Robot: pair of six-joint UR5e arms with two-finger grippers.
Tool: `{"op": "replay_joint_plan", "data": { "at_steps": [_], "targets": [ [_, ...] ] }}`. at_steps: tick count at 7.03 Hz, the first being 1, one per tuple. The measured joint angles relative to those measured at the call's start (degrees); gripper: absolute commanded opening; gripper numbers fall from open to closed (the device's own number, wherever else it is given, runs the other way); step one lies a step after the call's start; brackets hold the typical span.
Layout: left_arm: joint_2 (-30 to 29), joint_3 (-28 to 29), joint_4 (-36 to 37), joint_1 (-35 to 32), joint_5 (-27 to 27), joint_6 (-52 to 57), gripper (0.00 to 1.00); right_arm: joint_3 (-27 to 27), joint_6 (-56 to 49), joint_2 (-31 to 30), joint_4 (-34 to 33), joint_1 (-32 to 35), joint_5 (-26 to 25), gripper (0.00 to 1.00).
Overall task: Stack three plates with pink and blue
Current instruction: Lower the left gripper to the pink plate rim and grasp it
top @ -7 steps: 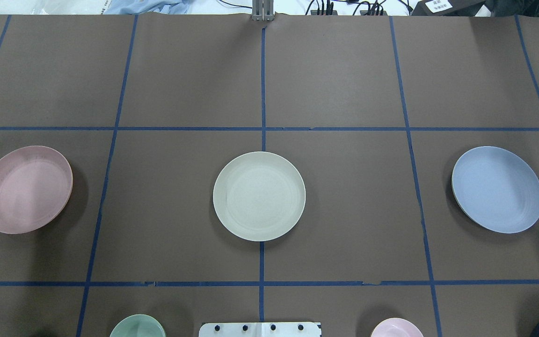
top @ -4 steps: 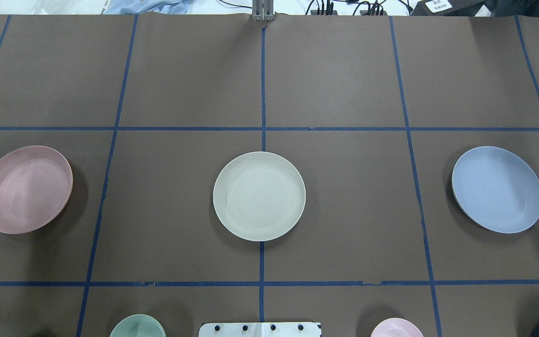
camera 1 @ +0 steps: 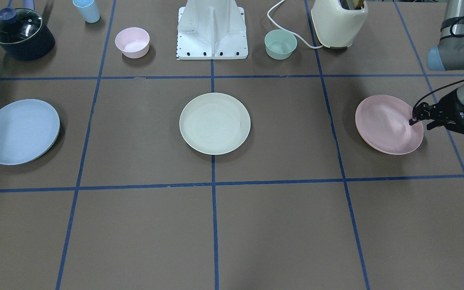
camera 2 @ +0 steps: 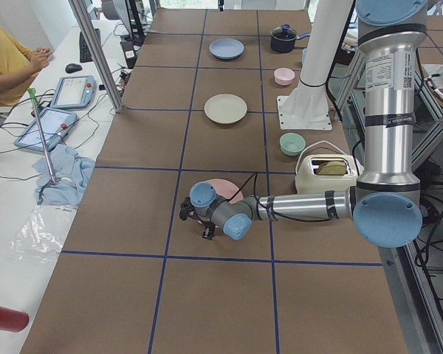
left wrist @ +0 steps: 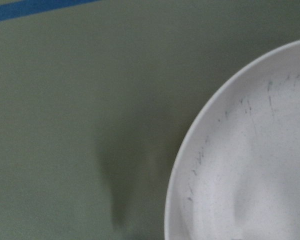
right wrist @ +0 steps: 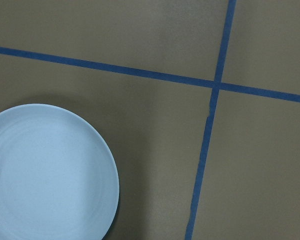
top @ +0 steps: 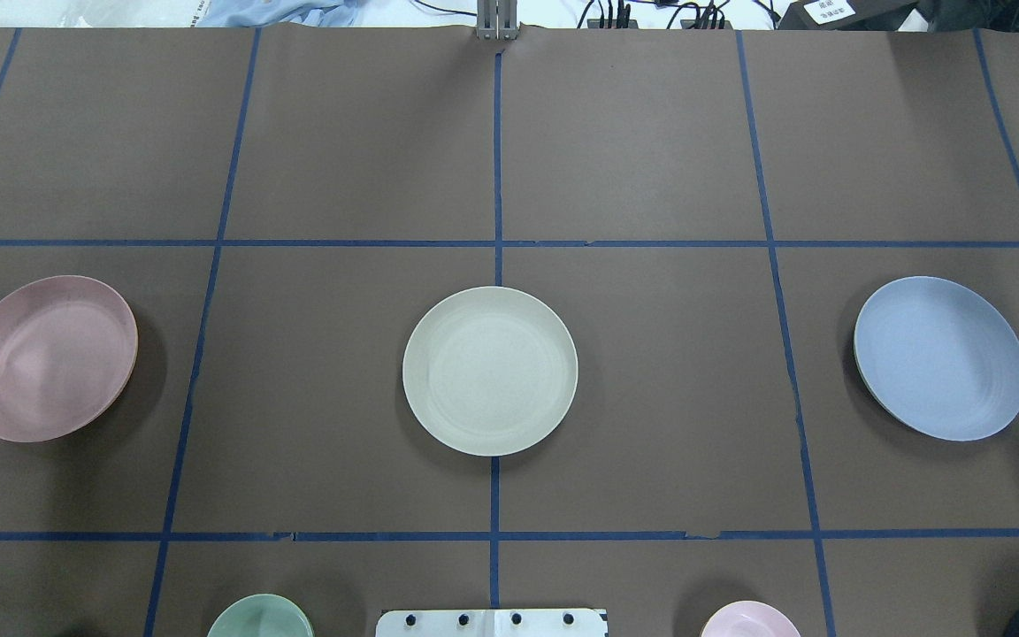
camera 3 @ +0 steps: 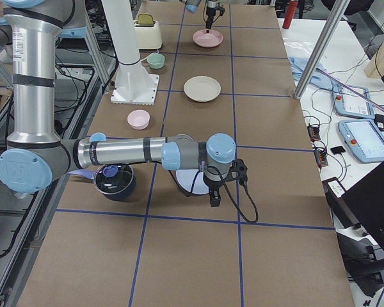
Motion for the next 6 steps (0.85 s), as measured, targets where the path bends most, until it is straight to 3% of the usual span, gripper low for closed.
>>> {"op": "replay_joint_plan", "data": {
  "at_steps": [3, 6],
  "targets": [
    [-0.05, 1.01, 0.02, 0.02, -1.98, -0.68, 0.0, -0.02, 0.03, 0.0, 0.0, -0.18, 0.0, 1.0],
    [-0.01, -2.17, 0.32, -0.45, -11.68, -3.52, 0.0, 0.17, 0.08, 0.16, 0.0, -0.25, 0.06, 1.0]
  ]
}}
